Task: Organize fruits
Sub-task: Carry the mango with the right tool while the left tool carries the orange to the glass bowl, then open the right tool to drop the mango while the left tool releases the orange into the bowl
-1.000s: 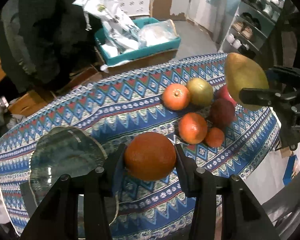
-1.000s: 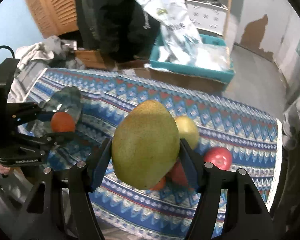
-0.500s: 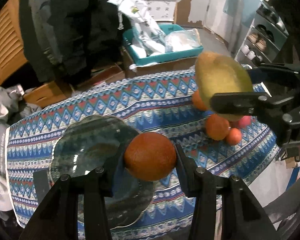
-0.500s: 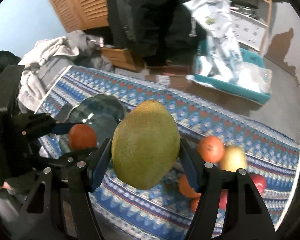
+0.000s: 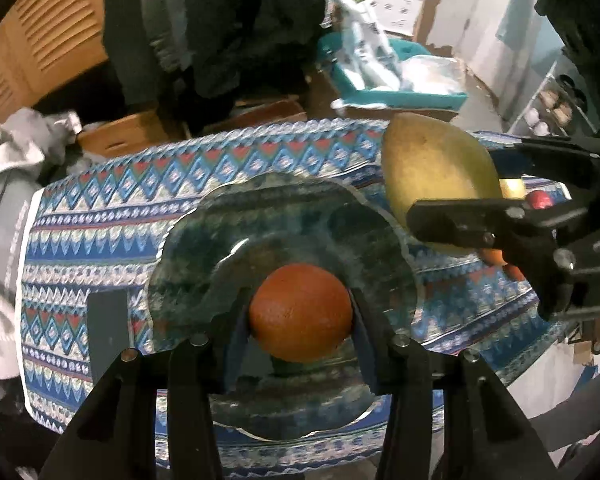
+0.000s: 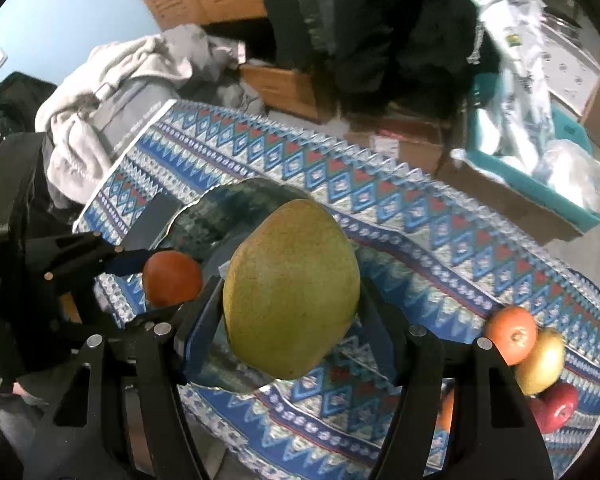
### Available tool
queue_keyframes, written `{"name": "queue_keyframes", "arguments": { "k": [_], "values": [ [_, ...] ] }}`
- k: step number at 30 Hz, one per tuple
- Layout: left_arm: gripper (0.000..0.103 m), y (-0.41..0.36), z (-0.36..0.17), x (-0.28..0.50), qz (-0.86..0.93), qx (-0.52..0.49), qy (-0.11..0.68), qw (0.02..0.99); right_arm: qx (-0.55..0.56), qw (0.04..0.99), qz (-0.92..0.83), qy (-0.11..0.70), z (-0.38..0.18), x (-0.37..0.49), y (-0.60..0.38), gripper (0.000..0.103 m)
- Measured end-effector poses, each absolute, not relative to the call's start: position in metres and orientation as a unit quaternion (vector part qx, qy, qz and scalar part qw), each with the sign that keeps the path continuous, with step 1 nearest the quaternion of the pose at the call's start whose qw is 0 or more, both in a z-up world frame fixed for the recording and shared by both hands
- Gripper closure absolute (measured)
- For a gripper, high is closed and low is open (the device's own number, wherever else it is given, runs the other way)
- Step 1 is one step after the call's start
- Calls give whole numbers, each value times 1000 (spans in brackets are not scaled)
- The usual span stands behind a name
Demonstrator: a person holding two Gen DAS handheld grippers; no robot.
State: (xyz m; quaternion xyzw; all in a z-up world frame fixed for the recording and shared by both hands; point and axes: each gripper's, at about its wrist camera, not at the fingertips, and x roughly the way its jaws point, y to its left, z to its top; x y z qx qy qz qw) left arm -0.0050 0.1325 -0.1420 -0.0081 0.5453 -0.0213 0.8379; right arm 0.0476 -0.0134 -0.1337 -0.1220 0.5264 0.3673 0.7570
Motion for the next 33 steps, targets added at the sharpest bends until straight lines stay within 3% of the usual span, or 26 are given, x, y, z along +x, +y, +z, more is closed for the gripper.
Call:
{"name": "queue_keyframes", "arguments": {
  "k": [16,33],
  "values": [
    [55,171,-203,-21,9,-16,599,801,-172,704,359,589,-208,31,21,36],
    [55,164,-241,-27,2,-32,651,759,-194,679,362,609,-235,21,25,36]
  ]
}}
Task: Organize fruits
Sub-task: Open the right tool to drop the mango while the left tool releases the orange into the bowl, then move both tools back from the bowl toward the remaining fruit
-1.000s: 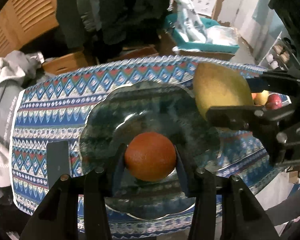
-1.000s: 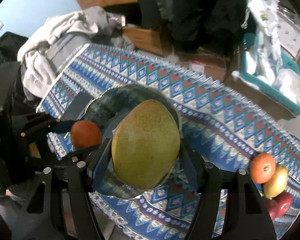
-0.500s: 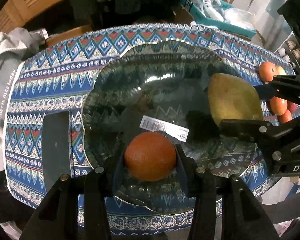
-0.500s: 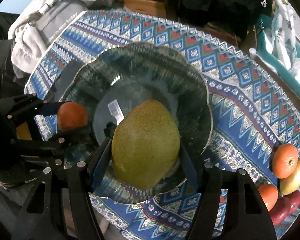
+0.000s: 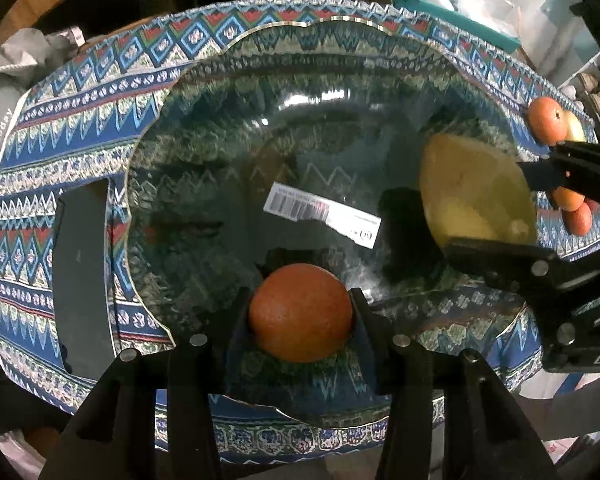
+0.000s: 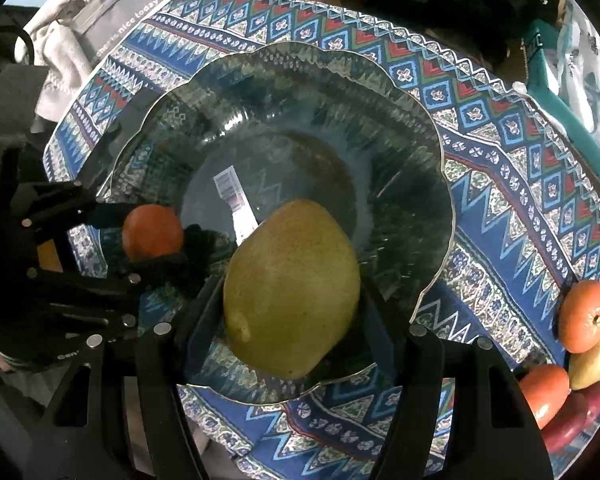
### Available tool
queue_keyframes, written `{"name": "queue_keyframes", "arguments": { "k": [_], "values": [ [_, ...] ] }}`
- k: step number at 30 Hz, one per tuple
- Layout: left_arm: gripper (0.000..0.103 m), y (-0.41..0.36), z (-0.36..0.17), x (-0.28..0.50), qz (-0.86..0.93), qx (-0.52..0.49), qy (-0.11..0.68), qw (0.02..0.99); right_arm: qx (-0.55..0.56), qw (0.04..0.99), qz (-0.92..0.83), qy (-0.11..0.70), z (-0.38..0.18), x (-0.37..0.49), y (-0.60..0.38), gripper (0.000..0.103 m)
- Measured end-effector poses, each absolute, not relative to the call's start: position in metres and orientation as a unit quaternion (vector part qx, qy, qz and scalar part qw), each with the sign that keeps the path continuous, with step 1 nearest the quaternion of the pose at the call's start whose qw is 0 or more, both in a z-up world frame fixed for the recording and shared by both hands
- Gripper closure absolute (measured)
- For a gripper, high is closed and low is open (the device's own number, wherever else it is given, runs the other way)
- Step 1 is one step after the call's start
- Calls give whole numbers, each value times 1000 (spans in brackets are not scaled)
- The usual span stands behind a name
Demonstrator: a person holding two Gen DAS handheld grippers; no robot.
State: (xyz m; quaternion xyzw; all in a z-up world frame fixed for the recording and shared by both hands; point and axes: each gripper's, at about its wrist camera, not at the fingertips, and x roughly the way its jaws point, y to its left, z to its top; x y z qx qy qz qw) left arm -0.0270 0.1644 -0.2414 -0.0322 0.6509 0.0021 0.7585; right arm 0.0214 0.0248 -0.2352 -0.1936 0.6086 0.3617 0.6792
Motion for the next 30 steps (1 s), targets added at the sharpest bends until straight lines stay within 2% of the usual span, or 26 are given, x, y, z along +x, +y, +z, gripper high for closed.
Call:
{"name": "queue_keyframes", "arguments": {
  "k": [4,6,11,13,30],
  "values": [
    [51,162,-249,-29,9,-24,662,749,-176,682,367,608,-234,24,25,36],
    [42,160,-248,-30,11,-22,659,752,-163,684,368,609,-230,27,24,36],
    [40,162,-234,-28,22,-11,648,761,-162,694,366,599,-221,29,17,36],
    [34,163,-224,-29,26,-14,638,769,-153,701,368,592,-214,31,11,36],
    [33,135,-164,-11,-3,-14,592,806,-149,764,329,534,-143,33,-29,36]
  ]
}}
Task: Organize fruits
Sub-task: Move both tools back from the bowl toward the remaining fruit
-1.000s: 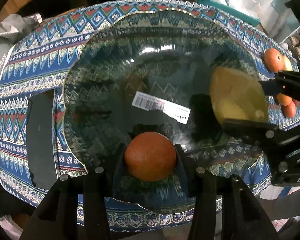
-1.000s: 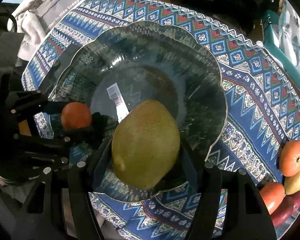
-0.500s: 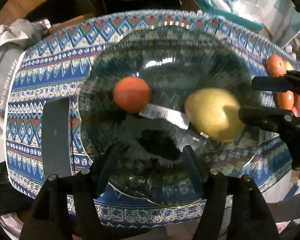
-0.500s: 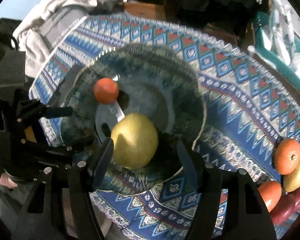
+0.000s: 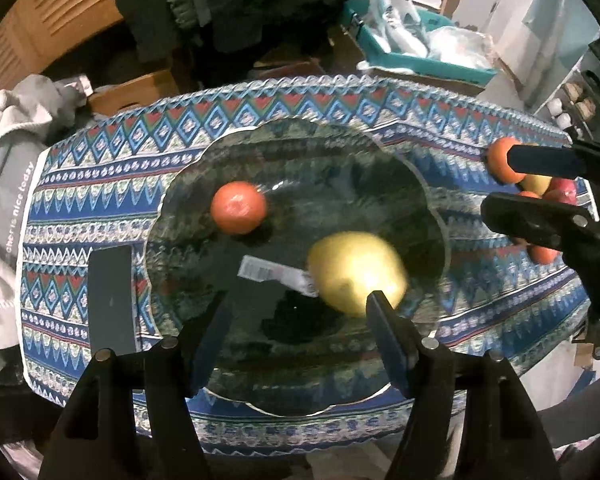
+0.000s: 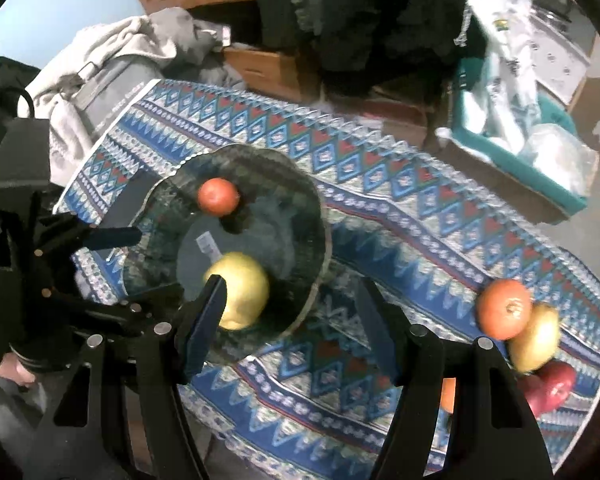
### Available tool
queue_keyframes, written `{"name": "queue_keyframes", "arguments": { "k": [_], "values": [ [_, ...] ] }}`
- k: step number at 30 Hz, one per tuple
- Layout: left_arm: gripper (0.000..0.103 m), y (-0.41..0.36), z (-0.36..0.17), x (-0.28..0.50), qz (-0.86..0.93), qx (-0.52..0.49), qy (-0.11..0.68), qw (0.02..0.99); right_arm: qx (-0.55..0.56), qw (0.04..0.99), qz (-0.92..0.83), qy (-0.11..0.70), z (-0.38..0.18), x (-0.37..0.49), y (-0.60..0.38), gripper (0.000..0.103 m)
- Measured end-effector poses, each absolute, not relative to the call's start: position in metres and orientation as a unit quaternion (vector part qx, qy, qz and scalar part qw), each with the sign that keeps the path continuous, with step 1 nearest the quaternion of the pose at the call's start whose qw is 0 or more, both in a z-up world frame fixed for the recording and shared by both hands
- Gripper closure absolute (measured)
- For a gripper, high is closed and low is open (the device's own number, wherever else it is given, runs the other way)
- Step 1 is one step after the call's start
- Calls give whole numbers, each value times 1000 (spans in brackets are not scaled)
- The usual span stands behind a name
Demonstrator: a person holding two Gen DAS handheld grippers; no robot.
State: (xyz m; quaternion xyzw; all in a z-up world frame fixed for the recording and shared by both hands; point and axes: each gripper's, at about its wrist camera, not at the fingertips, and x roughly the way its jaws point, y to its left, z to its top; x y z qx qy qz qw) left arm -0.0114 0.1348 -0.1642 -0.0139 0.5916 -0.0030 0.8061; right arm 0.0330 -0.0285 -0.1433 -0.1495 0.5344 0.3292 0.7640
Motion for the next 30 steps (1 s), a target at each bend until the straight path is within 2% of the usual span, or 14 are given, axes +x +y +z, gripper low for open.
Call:
{"name": "queue_keyframes", "arguments": {
  "k": [9,11,17,30],
  "values": [
    [32,101,-139,-2,-26,-9,572,820,-140,784,299,526,-122,35,-73,35],
    [32,94,-136,1,-32,-10,569,821,-136,788,290,525,-118,37,-86,31],
    [32,69,-126,7,-46,1,563,825,-126,800,259,526,-108,45,-129,31],
    [31,-5,-111,29,-84,38,554,828,-87,815,201,536,-108,62,-219,29]
  ]
}}
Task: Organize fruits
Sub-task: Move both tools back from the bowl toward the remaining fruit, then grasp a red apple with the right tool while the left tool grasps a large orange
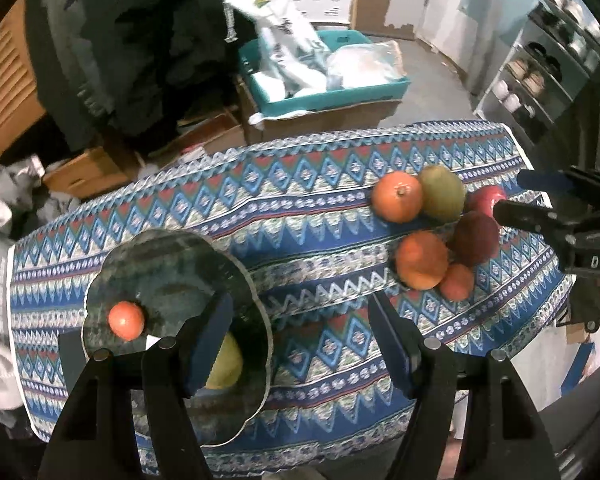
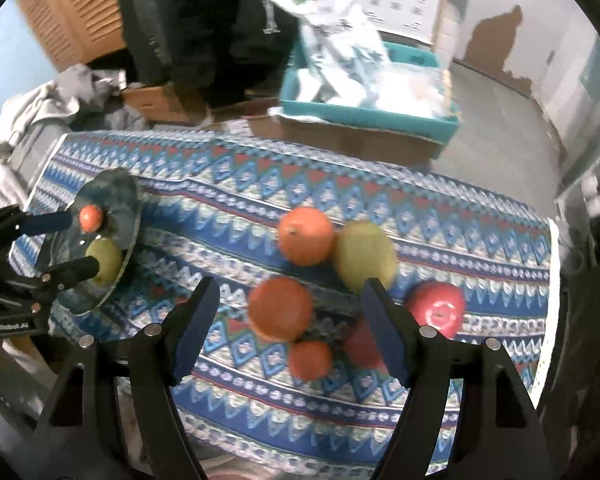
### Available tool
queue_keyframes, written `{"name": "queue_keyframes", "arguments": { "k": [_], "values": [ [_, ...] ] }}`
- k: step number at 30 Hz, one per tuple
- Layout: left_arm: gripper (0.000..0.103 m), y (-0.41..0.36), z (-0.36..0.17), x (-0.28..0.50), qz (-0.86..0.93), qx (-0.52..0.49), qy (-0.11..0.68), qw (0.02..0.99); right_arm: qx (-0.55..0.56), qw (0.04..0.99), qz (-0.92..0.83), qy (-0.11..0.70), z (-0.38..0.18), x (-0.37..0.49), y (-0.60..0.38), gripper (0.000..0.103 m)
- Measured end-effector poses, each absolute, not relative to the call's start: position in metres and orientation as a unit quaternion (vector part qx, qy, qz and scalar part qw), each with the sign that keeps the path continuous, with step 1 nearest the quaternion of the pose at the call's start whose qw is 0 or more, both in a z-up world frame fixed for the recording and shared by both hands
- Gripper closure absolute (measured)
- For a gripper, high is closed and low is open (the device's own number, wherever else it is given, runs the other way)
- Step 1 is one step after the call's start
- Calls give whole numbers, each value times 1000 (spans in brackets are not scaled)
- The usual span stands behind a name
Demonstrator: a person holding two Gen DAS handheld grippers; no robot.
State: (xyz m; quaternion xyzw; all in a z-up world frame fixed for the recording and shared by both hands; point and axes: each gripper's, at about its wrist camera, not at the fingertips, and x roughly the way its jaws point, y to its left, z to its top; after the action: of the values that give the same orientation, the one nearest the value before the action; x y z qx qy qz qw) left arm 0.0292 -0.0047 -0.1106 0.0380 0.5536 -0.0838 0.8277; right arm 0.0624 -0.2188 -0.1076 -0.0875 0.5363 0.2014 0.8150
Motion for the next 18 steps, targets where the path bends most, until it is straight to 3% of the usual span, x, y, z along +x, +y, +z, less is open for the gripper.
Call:
{"name": "queue_keyframes", "arguments": {
  "k": [18],
  "values": [
    [28,-64,-139,69,-107,64,574,809,-56,805,133,576,-140,93,-300,27]
  ]
}}
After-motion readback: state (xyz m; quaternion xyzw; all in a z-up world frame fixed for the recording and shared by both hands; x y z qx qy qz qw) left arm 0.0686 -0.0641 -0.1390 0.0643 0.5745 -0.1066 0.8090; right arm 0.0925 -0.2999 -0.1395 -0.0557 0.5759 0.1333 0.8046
